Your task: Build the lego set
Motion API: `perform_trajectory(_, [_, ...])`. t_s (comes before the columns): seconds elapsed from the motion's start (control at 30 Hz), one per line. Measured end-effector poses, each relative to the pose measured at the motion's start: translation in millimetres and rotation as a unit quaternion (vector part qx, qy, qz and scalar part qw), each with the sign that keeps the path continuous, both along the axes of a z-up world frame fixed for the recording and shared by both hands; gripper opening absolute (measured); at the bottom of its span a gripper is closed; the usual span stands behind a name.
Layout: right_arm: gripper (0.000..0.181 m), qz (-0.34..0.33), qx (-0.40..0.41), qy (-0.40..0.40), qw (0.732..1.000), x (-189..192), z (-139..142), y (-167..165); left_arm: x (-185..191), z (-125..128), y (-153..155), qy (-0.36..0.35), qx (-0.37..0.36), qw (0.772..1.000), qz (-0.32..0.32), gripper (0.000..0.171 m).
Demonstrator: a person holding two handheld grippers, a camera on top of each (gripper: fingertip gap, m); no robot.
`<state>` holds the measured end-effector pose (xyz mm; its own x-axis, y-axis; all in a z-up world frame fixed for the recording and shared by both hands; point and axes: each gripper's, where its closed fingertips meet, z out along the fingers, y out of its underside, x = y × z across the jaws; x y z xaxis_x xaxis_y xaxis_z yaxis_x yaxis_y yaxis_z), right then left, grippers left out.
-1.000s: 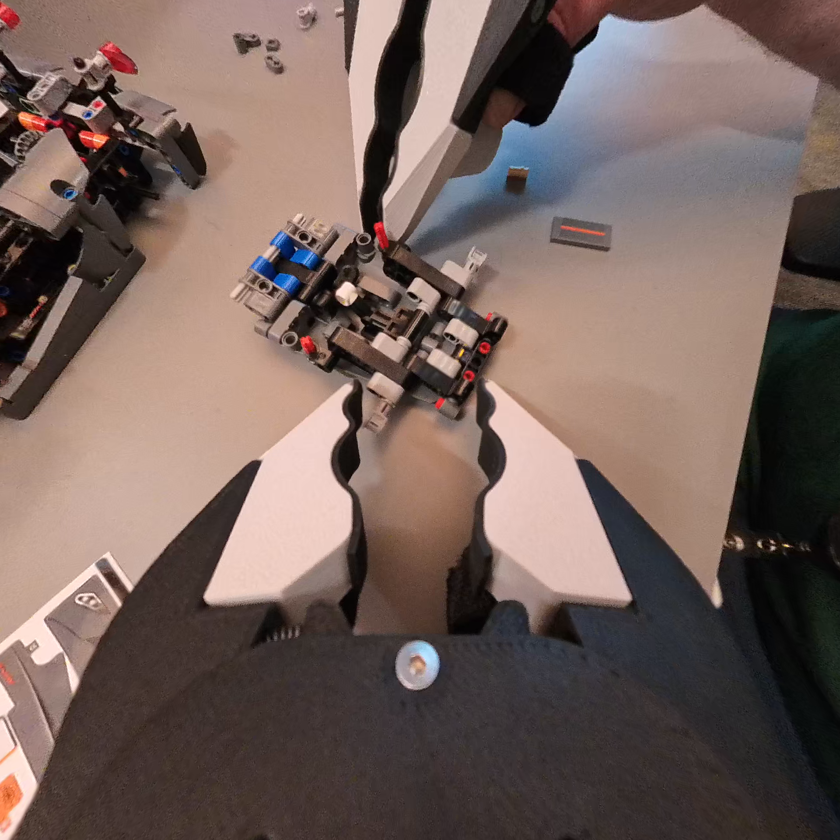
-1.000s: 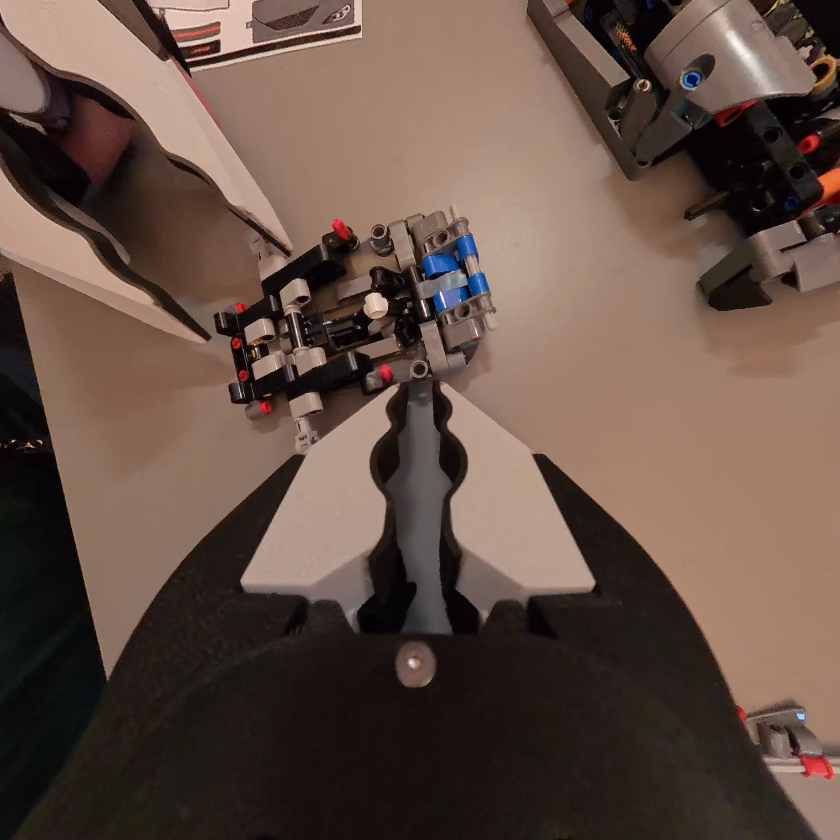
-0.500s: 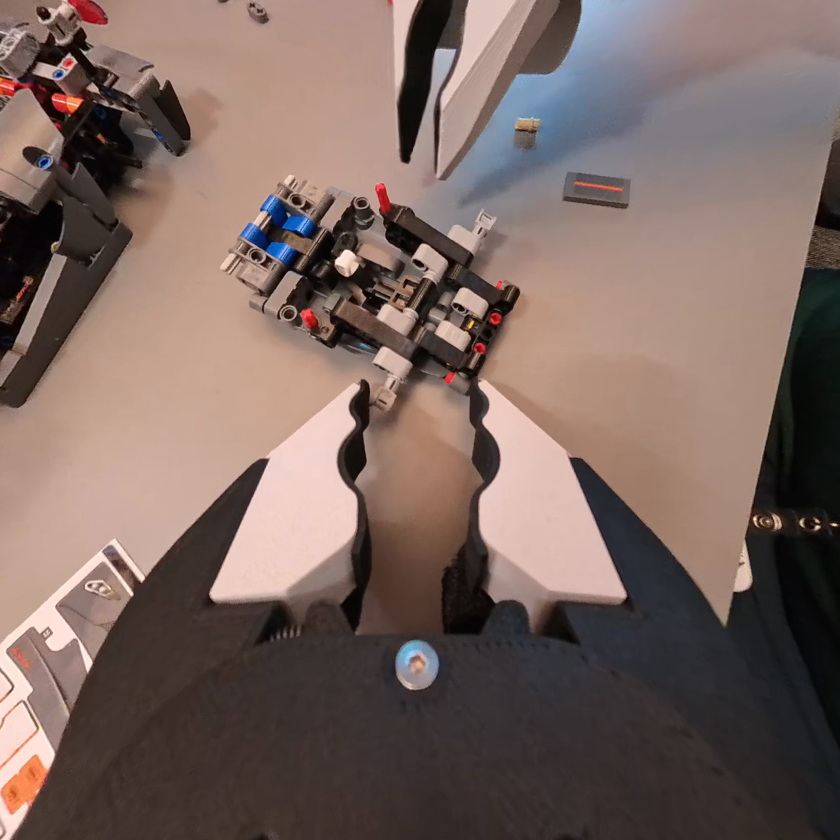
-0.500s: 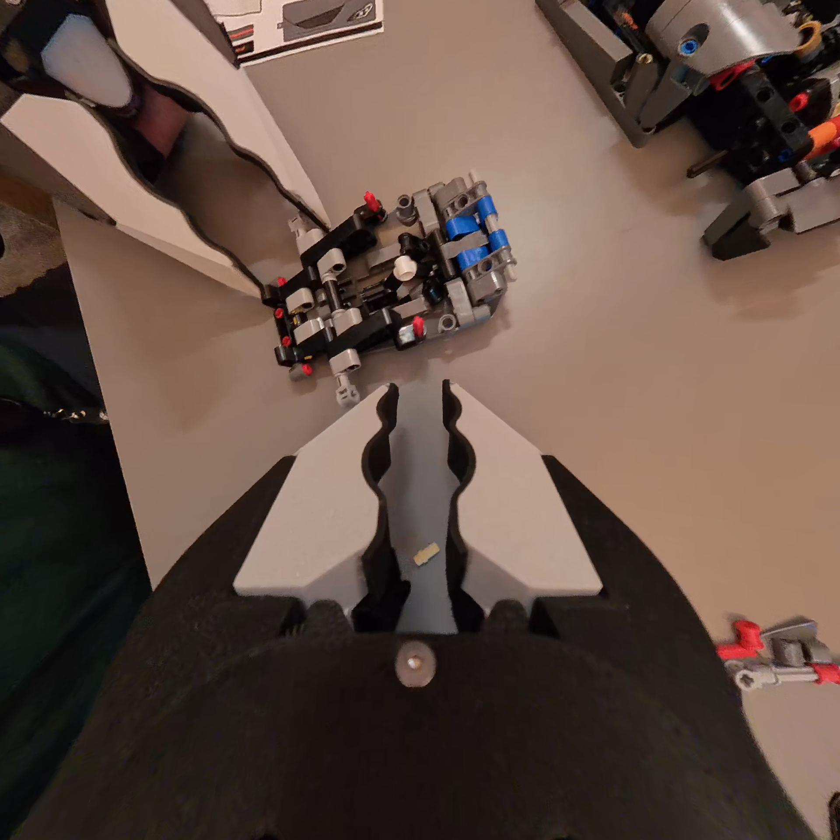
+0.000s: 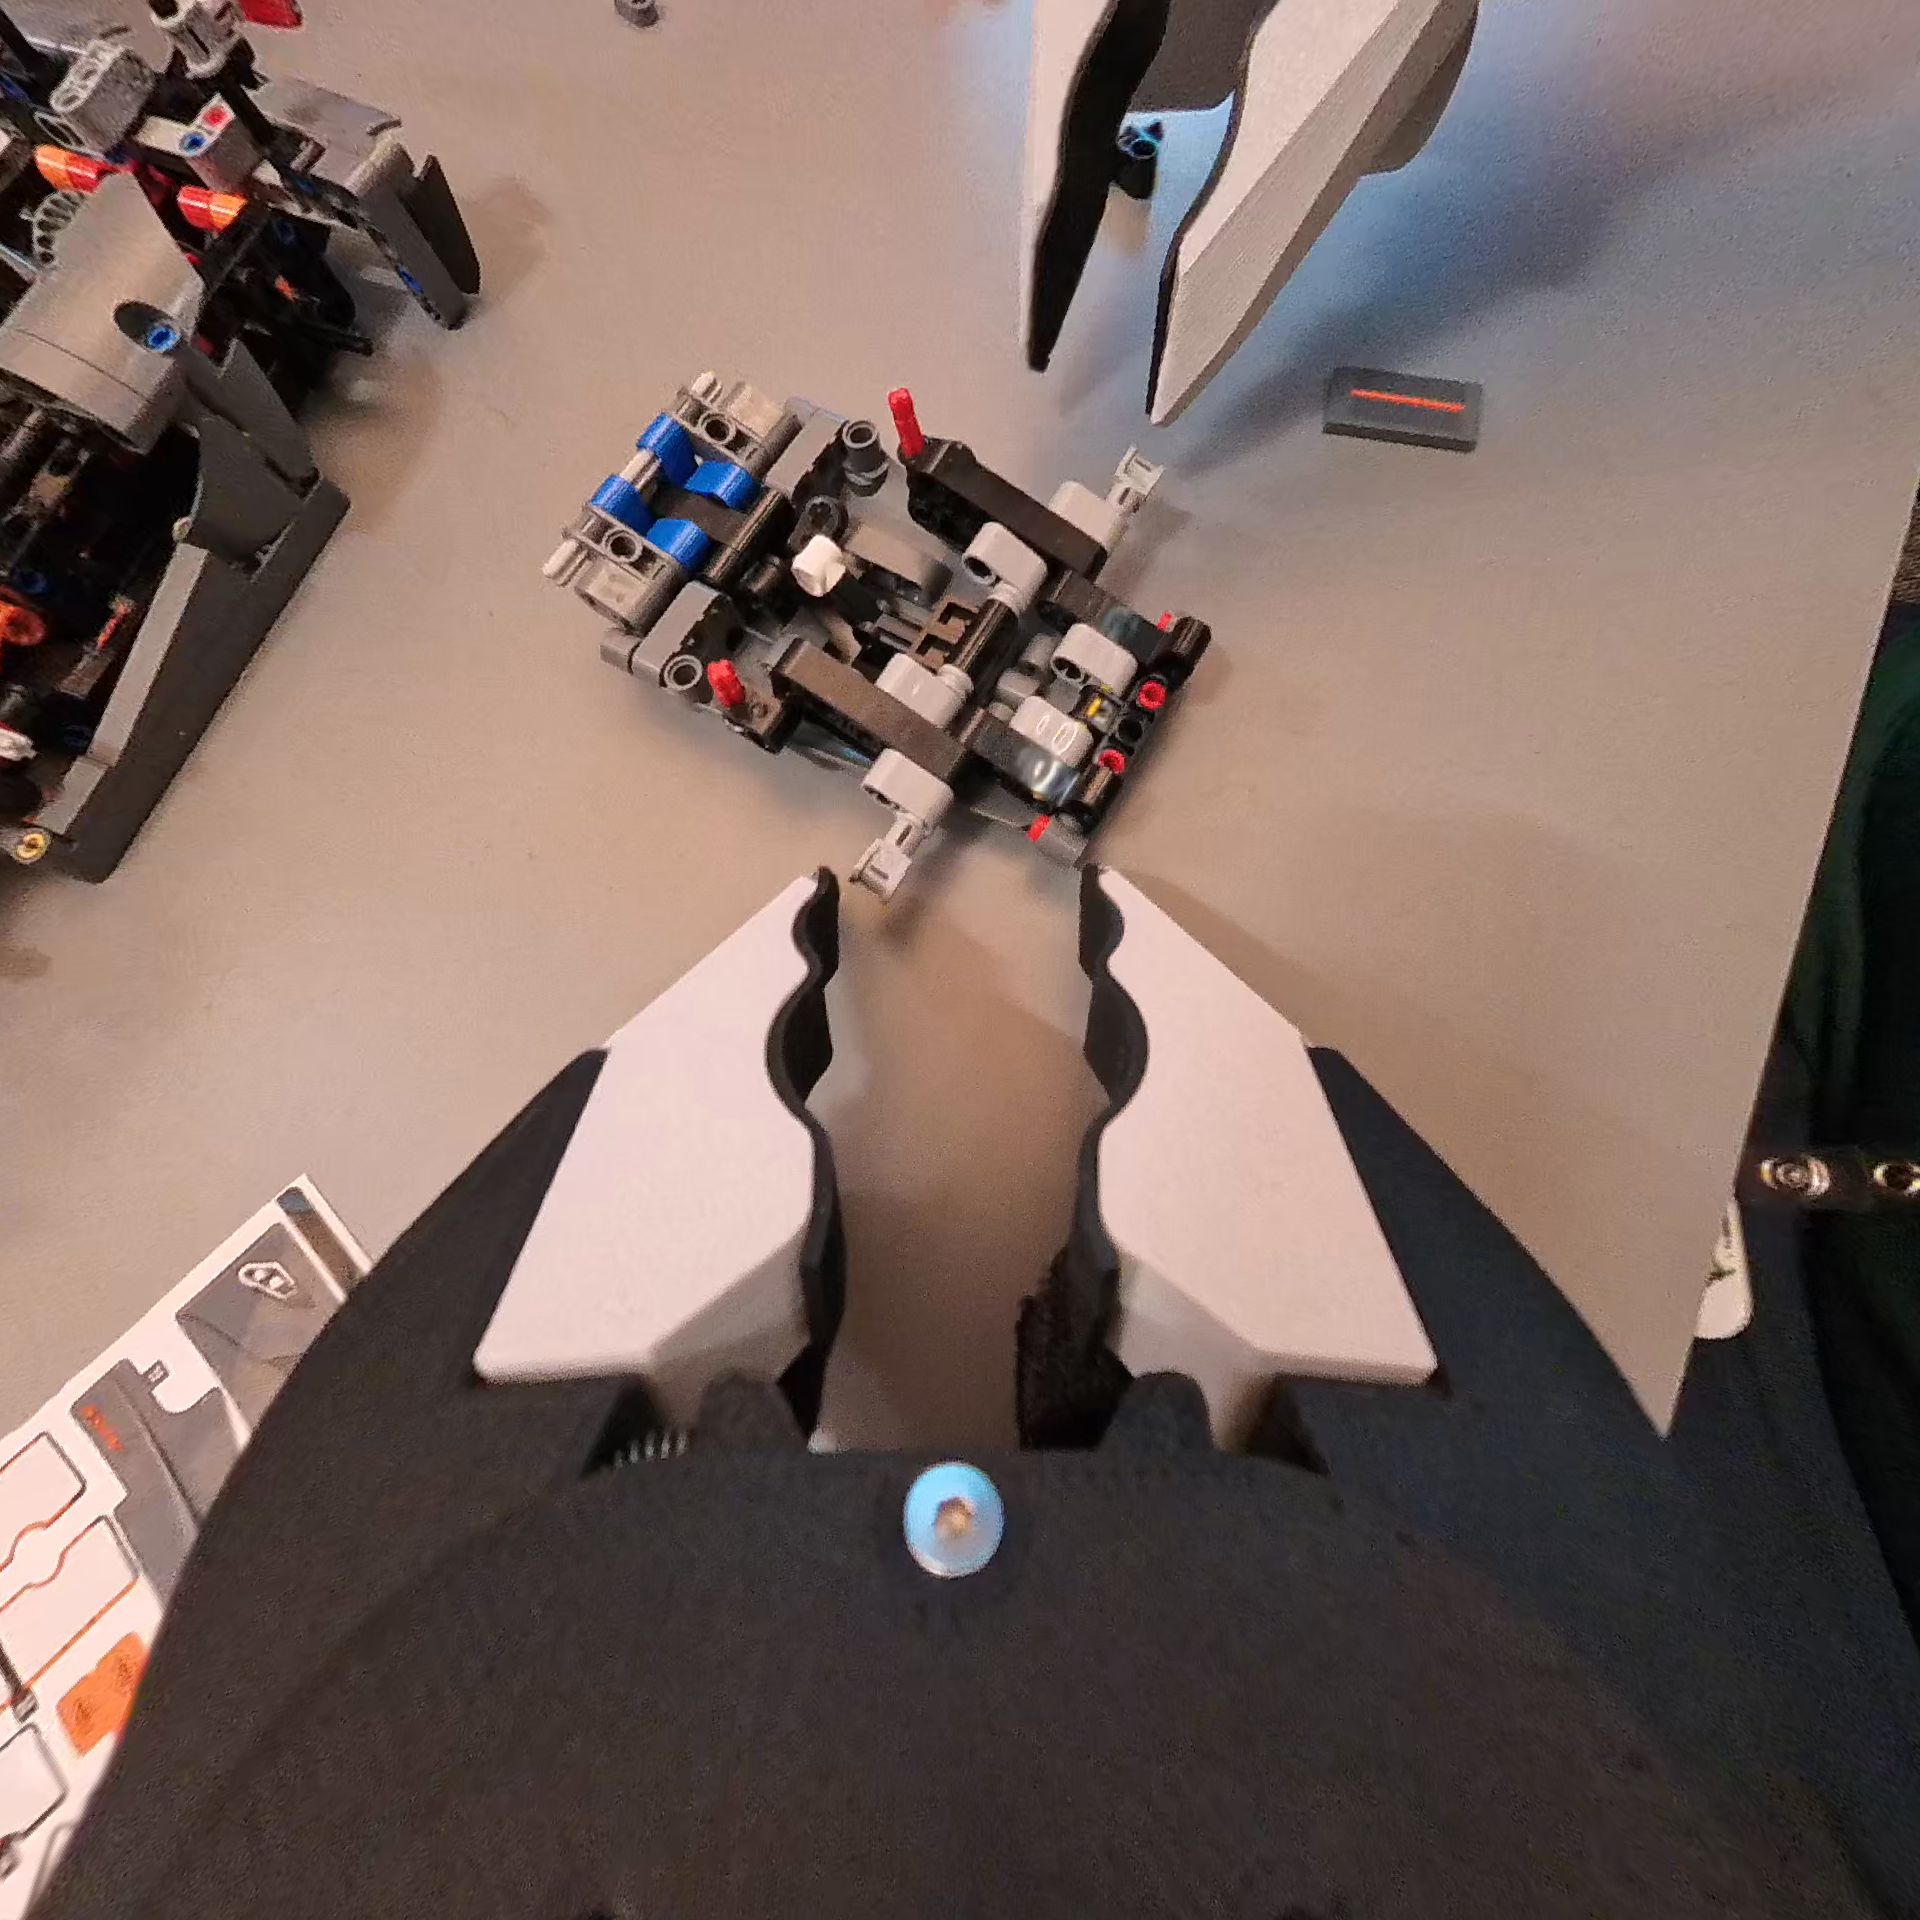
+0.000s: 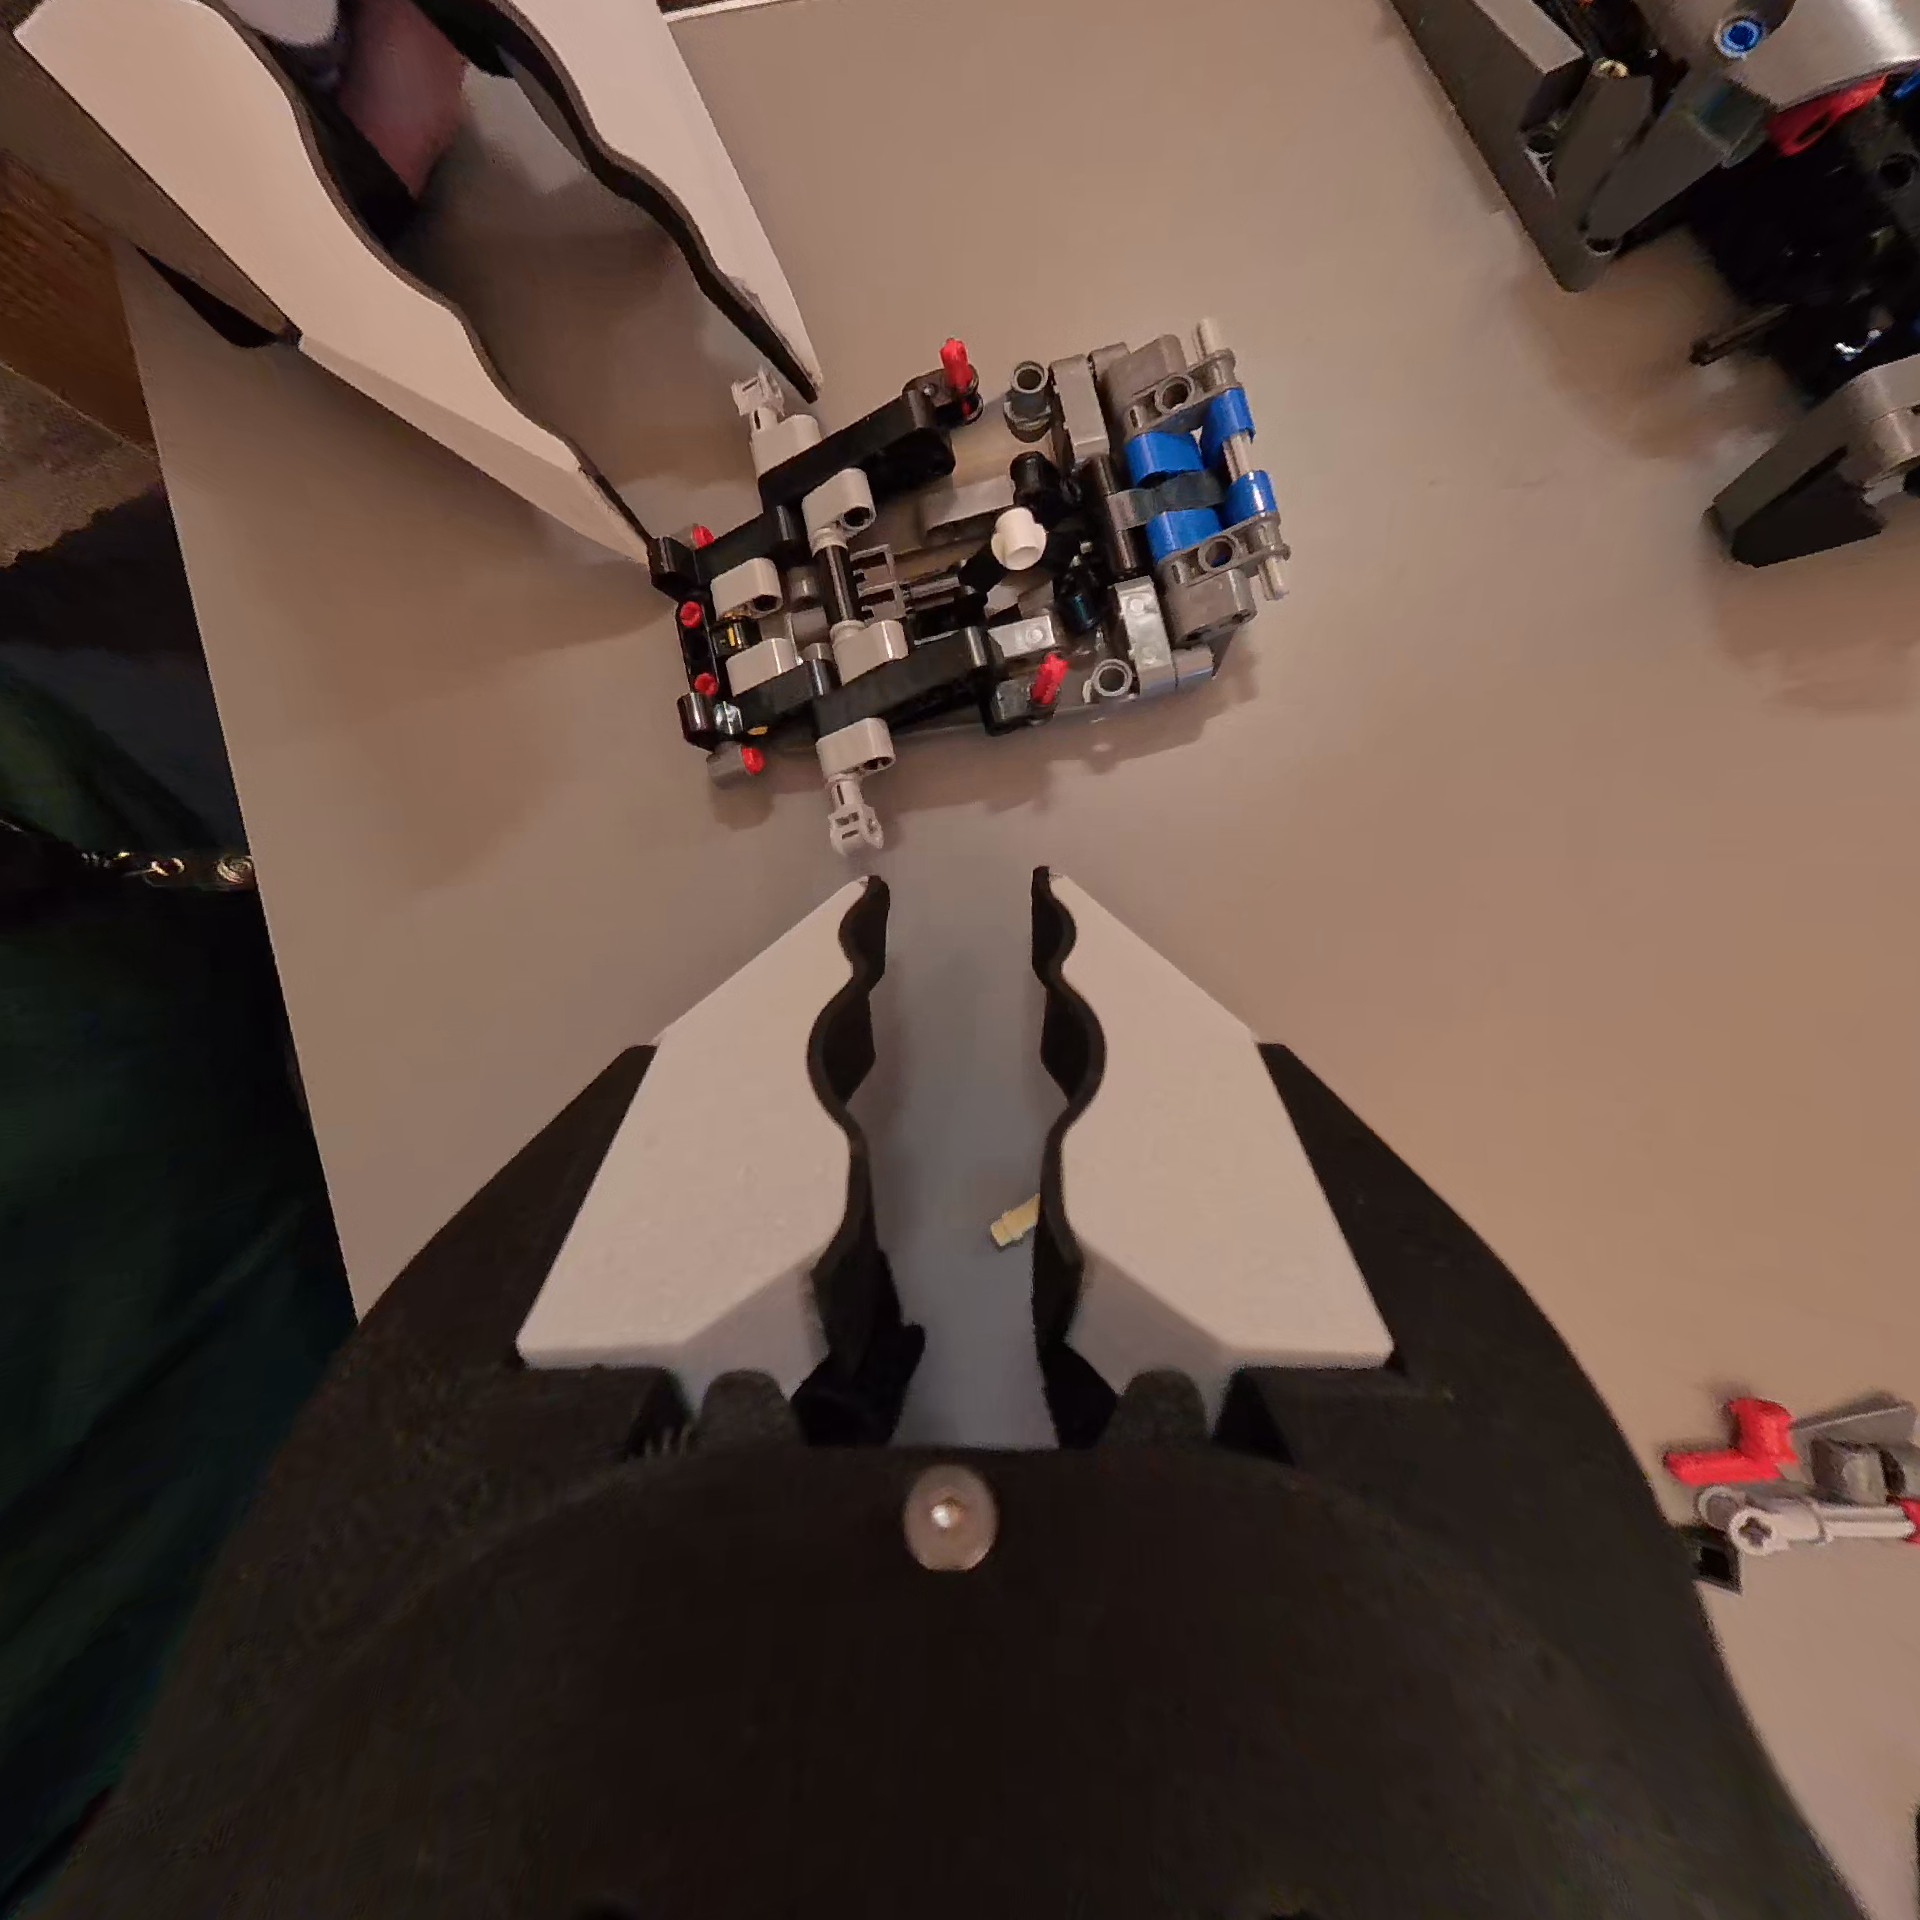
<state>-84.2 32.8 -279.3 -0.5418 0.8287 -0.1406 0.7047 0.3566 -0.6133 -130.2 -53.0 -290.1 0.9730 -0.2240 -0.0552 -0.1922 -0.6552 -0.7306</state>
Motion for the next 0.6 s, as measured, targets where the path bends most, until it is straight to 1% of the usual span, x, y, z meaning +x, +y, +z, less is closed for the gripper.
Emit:
perform_trajectory(0.17, [0.026,0.002,0.001,0.005,1.0,3,1,-4,-3,4,-1,0.006,0.003,1.0,0.005,0.044])
perform_trajectory(0.37, [0.026,0.026,0.022,0.005,0.999,3,-6,-14,-5,1,-1,0.015,-0.006,1.0,0.004,0.044])
perform_trajectory(0.5, [0.021,0.041,0.029,0.007,0.999,2,-7,-21,-5,-2,1,0.016,-0.008,1.0,-0.001,0.042])
perform_trajectory(0.6, [0.013,0.047,0.043,0.01,0.998,0,-9,-24,-2,-3,2,0.019,-0.01,1.0,-0.007,0.038])
